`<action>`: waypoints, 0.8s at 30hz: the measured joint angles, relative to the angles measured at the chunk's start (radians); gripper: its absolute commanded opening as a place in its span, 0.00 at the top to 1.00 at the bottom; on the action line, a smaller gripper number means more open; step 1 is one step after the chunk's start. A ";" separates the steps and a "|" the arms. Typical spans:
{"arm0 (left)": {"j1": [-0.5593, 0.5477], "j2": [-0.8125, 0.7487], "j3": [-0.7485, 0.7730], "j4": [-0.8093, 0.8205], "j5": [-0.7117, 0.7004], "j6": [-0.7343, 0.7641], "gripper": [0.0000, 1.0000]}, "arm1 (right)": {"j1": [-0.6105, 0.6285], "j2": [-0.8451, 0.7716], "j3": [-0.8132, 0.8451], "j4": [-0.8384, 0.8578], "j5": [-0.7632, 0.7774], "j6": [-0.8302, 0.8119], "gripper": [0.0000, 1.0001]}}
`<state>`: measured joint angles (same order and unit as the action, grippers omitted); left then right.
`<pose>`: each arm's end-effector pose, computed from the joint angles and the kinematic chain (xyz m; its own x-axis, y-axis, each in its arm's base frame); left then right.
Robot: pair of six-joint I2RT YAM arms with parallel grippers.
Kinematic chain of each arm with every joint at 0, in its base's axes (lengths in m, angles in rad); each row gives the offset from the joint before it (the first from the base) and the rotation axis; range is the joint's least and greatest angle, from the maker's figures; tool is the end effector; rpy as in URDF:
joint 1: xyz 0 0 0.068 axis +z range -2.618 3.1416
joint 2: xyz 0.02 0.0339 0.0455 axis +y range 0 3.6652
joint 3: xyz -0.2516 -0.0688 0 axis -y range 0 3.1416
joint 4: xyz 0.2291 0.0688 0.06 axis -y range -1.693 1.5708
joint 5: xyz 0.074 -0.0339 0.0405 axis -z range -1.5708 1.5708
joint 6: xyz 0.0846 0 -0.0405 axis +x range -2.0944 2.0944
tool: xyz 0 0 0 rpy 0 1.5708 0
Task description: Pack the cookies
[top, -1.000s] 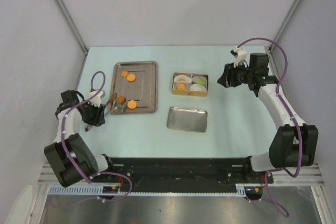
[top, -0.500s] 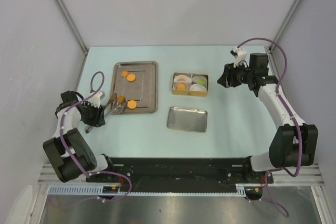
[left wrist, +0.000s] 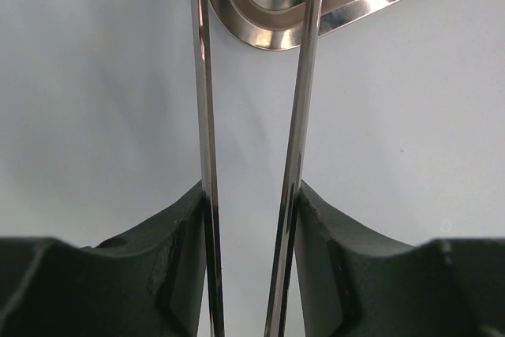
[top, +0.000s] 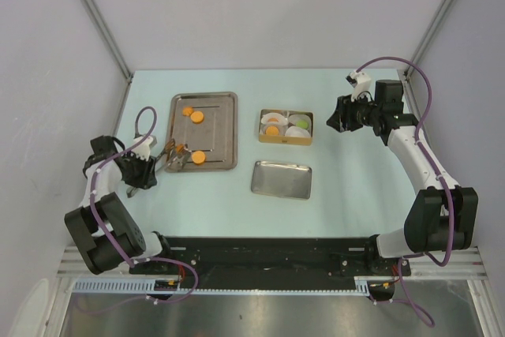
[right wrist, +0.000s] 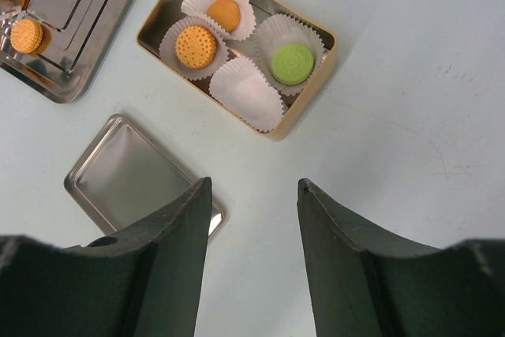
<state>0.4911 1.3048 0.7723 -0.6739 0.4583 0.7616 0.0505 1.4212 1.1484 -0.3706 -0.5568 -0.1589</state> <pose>0.2250 0.0779 0.1516 -0.7922 0.2781 -0.5432 0.3631 0.9302 -0.0532 0.3333 0.0616 0.2709 -0.5180 -0.1607 -0.8401 -0.5541 0.8113 0.1865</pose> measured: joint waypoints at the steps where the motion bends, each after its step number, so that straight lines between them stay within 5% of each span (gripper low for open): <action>1: 0.000 0.000 0.000 0.001 0.000 0.000 0.53 | 0.000 0.000 0.000 0.000 0.000 0.000 0.48; 24: 0.000 0.027 -0.006 0.013 0.019 0.007 0.60 | 0.000 0.000 0.000 0.000 0.000 0.000 0.48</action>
<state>0.4915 1.3315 0.7658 -0.6609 0.4770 0.7689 0.0505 1.4216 1.1484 -0.3706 -0.5568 -0.1589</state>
